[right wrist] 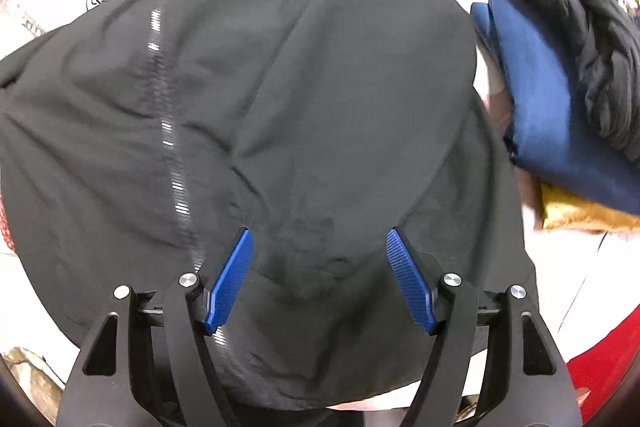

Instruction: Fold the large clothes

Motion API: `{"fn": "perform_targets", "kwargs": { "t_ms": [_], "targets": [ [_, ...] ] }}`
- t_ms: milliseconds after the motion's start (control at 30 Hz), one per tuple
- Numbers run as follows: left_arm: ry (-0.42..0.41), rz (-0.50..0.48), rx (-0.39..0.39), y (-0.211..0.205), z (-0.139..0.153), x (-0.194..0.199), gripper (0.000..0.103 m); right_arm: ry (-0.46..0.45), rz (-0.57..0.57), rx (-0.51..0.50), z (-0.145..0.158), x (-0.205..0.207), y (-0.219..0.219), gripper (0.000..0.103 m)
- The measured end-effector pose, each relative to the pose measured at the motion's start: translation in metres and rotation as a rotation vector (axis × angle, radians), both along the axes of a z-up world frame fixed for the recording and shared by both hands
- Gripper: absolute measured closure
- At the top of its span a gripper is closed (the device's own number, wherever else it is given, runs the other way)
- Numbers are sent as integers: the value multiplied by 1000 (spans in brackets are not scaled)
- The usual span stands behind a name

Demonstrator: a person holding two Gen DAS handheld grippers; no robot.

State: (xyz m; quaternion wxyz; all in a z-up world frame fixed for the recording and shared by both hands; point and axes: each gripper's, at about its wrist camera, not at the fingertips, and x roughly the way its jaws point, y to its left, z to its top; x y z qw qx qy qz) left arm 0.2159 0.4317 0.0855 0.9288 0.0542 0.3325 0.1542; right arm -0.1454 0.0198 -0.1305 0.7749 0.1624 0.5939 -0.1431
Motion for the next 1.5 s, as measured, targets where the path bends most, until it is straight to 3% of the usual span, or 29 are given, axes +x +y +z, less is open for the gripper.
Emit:
{"fn": "perform_targets", "kwargs": {
  "t_ms": [67, 100, 200, 267, 300, 333, 433, 567, 767, 867, 900, 1000, 1033, 1067, 1233, 1333, 1500],
  "targets": [
    [22, 44, 72, 1, -11, 39, 100, 8, 18, -24, 0, 2, 4, 34],
    [72, 80, 87, 4, -25, 56, 100, 9, 27, -28, -1, 3, 7, 34],
    [240, 136, 19, 11, -67, 84, 91, 8, 59, -45, -1, 7, 16, 34],
    [350, 147, 18, 13, -103, 88, 64, 12, 102, -69, -2, 12, 26, 34],
    [375, 149, 20, 12, -116, 83, 35, 13, 123, -79, -2, 14, 31, 34],
    [375, 127, 4, 9, -129, 70, 22, 16, 150, -93, -2, 17, 38, 34],
    [369, 54, -27, 4, -145, 40, 6, 21, 253, -124, -6, 27, 59, 34],
    [332, -11, 37, -11, -136, 12, 6, 46, 368, -133, -12, 41, 88, 34],
    [312, -65, -12, -19, -124, -28, 6, 98, 529, -165, -37, 61, 119, 34],
    [371, -62, -84, -23, -145, -54, 6, 149, 595, -201, -60, 63, 129, 51],
    [404, -55, -110, -26, -156, -64, 6, 157, 609, -233, -65, 62, 130, 65],
    [507, -42, -160, -39, -191, -95, 6, 130, 618, -240, -61, 61, 122, 76],
    [532, -35, -164, -45, -201, -107, 6, 96, 600, -236, -51, 62, 114, 79],
    [550, -38, -176, -52, -207, -116, 6, 74, 582, -233, -43, 62, 107, 94],
    [586, -72, -202, -84, -218, -142, 6, -92, 381, -266, 37, 72, 32, 97],
    [574, -90, -200, -99, -213, -145, 6, -208, 178, -281, 98, 73, -49, 97],
    [526, -103, -172, -116, -195, -142, 6, -339, -71, -332, 175, 53, -178, 97]
  ]
}}
